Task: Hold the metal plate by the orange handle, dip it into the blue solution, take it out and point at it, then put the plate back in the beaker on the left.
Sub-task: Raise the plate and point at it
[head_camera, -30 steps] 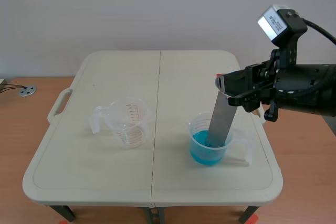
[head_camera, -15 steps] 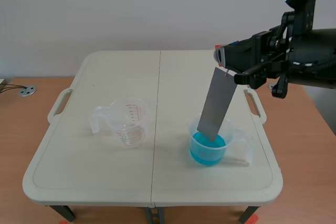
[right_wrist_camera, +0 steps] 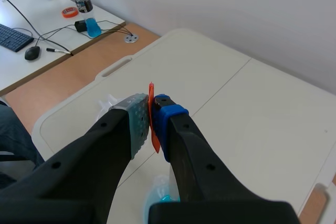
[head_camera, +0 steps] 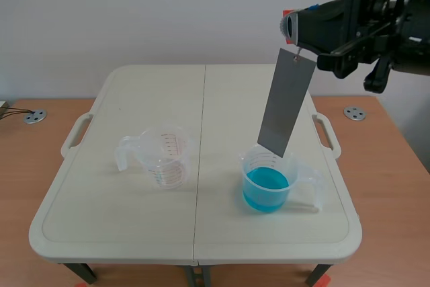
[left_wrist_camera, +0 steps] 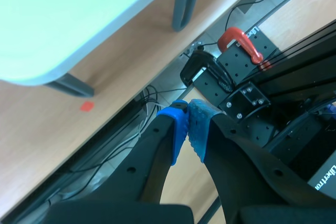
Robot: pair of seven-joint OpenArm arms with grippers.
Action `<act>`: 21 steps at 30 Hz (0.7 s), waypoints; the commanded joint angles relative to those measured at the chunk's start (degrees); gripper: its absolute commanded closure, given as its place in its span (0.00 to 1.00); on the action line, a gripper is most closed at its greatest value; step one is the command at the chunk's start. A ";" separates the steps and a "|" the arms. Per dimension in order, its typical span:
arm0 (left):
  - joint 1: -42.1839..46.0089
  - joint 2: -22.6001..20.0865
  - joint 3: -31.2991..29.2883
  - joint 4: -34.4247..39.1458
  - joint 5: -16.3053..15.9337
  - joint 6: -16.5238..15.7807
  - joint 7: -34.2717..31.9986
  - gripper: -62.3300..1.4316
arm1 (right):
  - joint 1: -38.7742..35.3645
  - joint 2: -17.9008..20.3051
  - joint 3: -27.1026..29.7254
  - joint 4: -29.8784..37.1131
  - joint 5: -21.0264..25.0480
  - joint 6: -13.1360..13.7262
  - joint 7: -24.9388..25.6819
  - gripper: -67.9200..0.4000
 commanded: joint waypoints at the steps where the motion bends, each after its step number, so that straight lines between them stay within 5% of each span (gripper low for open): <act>1: -0.85 0.09 0.39 0.61 -0.24 -0.66 -0.44 0.93 | 0.52 0.74 0.17 1.81 1.36 0.46 0.83 0.98; 16: -10.93 -2.89 0.85 0.74 -1.79 -1.97 -2.45 0.93 | 0.52 0.74 0.17 3.61 1.97 0.46 0.85 0.98; 21: -18.86 -3.54 5.22 0.79 -1.97 -2.21 -2.71 0.93 | 0.52 0.74 0.17 3.61 1.95 0.46 0.83 0.98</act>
